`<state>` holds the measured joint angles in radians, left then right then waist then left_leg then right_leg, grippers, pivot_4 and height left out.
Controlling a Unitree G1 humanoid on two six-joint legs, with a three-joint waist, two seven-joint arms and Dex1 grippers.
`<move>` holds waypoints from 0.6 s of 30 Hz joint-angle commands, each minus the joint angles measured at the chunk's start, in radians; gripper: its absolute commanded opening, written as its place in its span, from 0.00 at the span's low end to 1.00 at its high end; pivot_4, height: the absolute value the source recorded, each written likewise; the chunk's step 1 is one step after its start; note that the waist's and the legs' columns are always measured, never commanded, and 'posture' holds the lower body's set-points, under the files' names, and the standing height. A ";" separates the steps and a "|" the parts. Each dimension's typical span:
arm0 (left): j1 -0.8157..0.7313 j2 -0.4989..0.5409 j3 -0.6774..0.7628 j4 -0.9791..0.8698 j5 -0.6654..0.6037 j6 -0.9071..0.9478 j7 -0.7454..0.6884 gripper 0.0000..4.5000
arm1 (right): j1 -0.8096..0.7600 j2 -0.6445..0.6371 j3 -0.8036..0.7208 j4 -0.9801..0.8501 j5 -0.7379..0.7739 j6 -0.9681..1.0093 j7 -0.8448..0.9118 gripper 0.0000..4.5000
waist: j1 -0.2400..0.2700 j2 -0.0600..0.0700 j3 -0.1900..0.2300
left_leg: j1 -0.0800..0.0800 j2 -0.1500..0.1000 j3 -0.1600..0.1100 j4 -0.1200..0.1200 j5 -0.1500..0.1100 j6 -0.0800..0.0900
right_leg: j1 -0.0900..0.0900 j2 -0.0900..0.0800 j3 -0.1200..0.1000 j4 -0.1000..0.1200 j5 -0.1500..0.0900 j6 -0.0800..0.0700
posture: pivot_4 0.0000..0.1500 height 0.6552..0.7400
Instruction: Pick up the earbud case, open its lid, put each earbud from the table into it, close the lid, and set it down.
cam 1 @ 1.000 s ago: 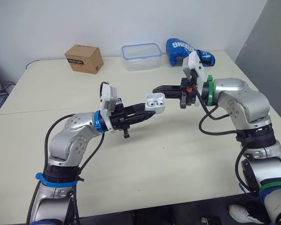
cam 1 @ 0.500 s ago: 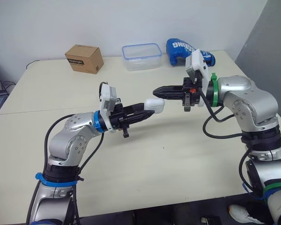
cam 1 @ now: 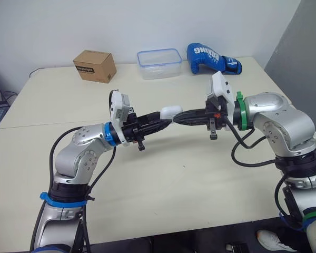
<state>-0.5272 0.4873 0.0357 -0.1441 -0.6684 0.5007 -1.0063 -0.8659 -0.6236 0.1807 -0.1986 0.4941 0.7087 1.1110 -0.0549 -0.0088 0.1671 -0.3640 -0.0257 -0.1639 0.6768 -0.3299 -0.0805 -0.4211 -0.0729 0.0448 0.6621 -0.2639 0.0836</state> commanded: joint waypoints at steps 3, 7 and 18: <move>0.028 0.030 0.030 -0.050 -0.059 0.066 0.002 0.18 | 0.028 -0.129 -0.017 -0.058 -0.030 -0.052 0.079 0.00 | 0.003 0.000 0.000 | 0.000 0.000 0.000 0.000 0.000 0.000 | 0.000 0.000 0.000 0.000 0.000 0.000 | 1.00 1.00; 0.032 0.033 0.035 -0.050 -0.089 0.143 0.039 0.18 | 0.048 -0.203 -0.012 -0.047 -0.070 -0.113 0.122 0.00 | 0.003 0.000 0.000 | 0.000 0.000 0.000 0.000 0.000 0.000 | 0.000 0.000 0.000 0.000 0.000 0.000 | 1.00 1.00; 0.003 0.020 0.058 0.020 -0.185 0.490 0.241 0.18 | 0.088 -0.239 -0.003 -0.004 -0.187 -0.251 0.138 0.00 | 0.003 0.000 0.000 | 0.000 0.000 0.000 0.000 0.000 0.000 | 0.000 0.000 0.000 0.000 0.000 0.000 | 1.00 1.00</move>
<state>-0.5168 0.5082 0.0773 -0.1259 -0.8256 0.9471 -0.7909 -0.7741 -0.8583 0.1901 -0.1893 0.3080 0.4799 1.2427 -0.0520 -0.0092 0.1673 -0.3638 -0.0257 -0.1636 0.6771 -0.3300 -0.0803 -0.4207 -0.0729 0.0449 0.6626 -0.2639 0.0836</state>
